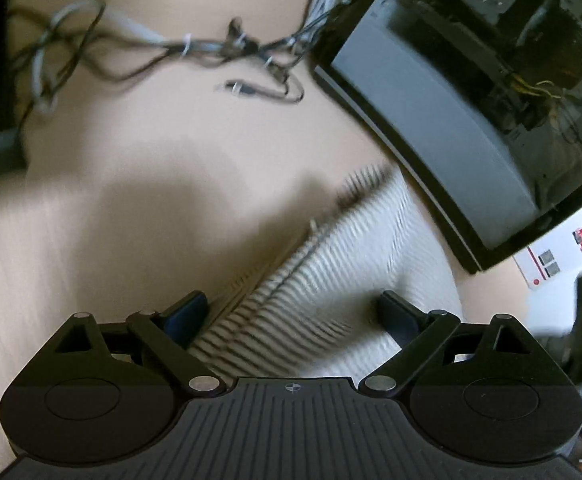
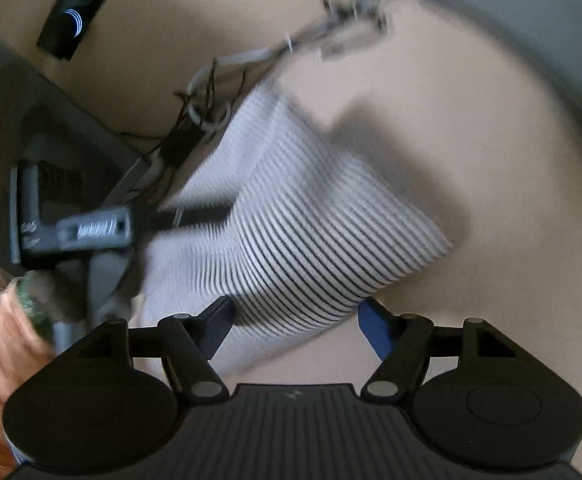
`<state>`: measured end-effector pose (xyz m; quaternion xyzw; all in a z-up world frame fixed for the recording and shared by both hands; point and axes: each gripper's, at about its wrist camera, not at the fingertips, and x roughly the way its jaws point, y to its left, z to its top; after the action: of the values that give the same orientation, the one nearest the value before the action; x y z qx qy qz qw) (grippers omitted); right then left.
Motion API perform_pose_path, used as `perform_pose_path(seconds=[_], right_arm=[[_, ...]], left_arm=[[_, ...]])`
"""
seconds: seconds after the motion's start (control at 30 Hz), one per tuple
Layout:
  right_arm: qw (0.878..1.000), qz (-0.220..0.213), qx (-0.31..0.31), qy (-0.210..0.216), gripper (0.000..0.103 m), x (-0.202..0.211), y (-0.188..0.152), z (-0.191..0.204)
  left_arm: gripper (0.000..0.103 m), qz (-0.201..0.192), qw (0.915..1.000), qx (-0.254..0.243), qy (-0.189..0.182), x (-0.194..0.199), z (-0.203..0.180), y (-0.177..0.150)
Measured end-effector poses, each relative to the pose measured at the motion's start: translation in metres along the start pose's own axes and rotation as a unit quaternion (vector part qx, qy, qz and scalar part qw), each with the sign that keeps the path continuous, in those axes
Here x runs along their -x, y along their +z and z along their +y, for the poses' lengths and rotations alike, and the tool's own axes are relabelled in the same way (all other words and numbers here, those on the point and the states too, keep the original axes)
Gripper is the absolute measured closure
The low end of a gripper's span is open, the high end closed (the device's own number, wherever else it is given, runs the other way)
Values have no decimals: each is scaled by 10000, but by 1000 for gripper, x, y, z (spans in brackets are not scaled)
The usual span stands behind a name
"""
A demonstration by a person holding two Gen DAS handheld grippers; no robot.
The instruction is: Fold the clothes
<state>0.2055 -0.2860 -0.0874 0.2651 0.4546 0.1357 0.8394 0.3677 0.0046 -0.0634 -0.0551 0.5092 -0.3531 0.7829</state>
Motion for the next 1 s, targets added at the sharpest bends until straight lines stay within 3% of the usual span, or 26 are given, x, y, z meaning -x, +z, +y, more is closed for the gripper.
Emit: perform_pose_path(seconds=[0.17, 0.3, 0.43, 0.53, 0.67, 0.77, 0.87, 1.0], right_arm=[[9934, -356, 916, -597, 29, 6, 27, 4], [9839, -481, 1484, -868, 24, -2, 19, 11], [9697, -818, 2108, -929, 19, 21, 14, 24], [9556, -1069, 2569, -971, 11, 38, 10, 33], [9377, -1071, 3215, -764, 11, 63, -21, 44], [9297, -901, 3557, -316, 11, 72, -54, 57], [9242, -740, 3745, -51, 9, 58, -79, 75], [8905, -597, 4470, -605, 10, 10, -110, 93]], left_arm=[[2, 214, 9990, 344, -164, 0, -16, -32], [0, 146, 9975, 570, -402, -1, -38, -59], [0, 90, 9954, 751, -589, 9, -51, -79], [0, -243, 9965, 722, -357, 30, -55, -87], [1, -817, 9922, 865, 362, 57, -46, -88], [22, -976, 9890, 929, 610, 57, -40, -85], [23, -1085, 9868, 1032, 624, 47, -38, -80], [23, -1144, 9833, 1259, 643, 37, -42, -77]])
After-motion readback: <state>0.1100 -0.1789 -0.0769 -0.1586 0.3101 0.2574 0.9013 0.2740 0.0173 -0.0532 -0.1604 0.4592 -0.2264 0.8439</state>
